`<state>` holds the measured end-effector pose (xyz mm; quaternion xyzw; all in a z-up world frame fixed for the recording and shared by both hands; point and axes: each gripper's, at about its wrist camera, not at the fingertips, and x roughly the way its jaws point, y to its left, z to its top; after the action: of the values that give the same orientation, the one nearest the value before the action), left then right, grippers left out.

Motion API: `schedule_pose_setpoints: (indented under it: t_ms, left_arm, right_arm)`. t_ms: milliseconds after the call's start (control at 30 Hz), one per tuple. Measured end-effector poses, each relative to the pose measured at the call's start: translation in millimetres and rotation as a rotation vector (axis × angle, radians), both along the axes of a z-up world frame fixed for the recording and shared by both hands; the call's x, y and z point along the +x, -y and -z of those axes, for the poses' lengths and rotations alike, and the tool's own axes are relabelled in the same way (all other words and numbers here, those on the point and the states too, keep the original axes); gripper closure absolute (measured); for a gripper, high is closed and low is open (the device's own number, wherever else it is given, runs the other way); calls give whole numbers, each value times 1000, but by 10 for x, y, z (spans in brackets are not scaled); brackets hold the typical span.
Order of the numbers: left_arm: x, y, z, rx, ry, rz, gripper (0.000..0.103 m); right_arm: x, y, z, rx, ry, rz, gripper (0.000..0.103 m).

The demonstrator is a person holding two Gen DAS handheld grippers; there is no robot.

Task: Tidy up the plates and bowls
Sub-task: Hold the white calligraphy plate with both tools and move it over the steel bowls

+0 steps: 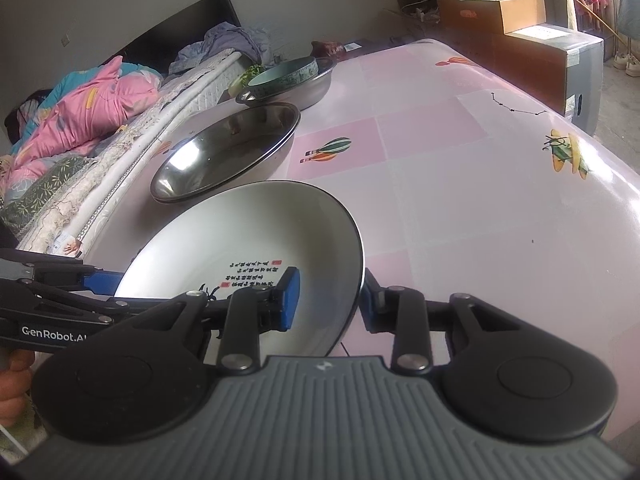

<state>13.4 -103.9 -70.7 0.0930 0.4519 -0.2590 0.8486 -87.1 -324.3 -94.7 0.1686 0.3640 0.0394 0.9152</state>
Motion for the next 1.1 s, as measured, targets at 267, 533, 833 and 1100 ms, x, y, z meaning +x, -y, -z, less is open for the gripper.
schedule_pose_setpoints:
  t_ms: [267,533,833,1100]
  left_arm:
    - [-5,26,-14,-6,-3,2,45]
    - [9,21,-44,-24,-9,0,45]
    - [33,22,-9,-25,-26,-11,45]
    - [50,8,9,-26,-36,-20,45]
  right_arm:
    - [-11,26,-27,-2,1,8,72]
    - [-1,58,-71,-9,7,13,72]
    - [15,80,-57,0,-4,16,72]
    - [70,60,-8,15,-23,18,72]
